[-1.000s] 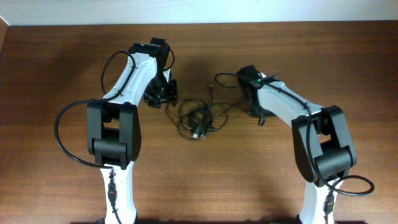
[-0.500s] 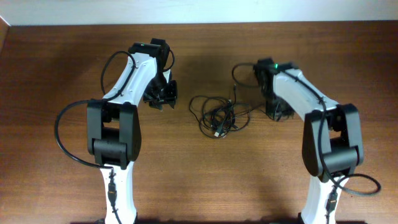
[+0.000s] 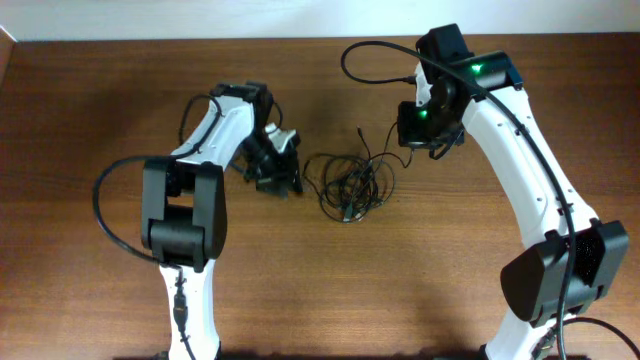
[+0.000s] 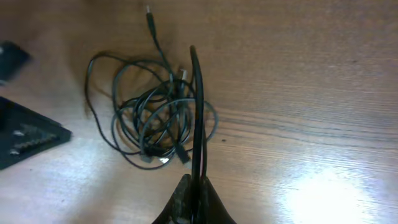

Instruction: Untangle cables

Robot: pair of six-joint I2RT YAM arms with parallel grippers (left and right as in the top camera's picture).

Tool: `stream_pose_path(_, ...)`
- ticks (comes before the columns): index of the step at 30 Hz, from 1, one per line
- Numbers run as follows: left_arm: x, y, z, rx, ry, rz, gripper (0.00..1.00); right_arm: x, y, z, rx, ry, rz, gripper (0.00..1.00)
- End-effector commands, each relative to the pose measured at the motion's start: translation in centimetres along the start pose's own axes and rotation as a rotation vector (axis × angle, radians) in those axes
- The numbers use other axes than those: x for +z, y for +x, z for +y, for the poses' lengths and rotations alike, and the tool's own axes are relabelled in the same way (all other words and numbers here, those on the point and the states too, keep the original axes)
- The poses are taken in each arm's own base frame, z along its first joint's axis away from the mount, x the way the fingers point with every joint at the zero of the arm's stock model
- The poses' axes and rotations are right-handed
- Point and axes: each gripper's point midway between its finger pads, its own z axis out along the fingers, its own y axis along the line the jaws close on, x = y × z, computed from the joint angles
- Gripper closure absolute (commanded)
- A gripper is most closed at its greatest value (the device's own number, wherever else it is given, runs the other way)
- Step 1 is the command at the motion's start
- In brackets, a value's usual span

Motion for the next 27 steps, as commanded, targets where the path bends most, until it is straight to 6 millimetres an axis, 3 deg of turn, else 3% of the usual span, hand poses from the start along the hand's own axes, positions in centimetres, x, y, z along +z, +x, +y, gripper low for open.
stream_pose_path(1,2.6,2.7,1.0,-0.039,0.027,0.089,0.7,-0.3,-0.1,0.6,-0.006,-0.038,-0.003,0.96)
stream_pose_path(3,4.6,3.0,2.1,-0.122,0.027,0.086,0.75,-0.3,-0.1,0.6,-0.006,-0.038,-0.003,0.96)
stream_pose_path(5,5.3,2.6,1.9,-0.163,0.054,0.063,0.76,-0.3,-0.1,0.6,-0.006,-0.038,-0.002,0.96)
stream_pose_path(11,5.4,0.7,1.7,-0.251,0.055,-0.007,0.68,-0.3,-0.1,0.6,-0.006,-0.037,-0.002,0.96)
stream_pose_path(22,5.9,-1.0,-1.3,-0.199,-0.041,-0.062,0.61,-0.3,0.0,0.6,-0.006,-0.037,0.001,0.96)
stream_pose_path(27,6.0,-1.5,-0.3,-0.21,-0.189,-0.107,0.55,-0.3,0.0,0.6,-0.006,-0.036,0.001,0.96)
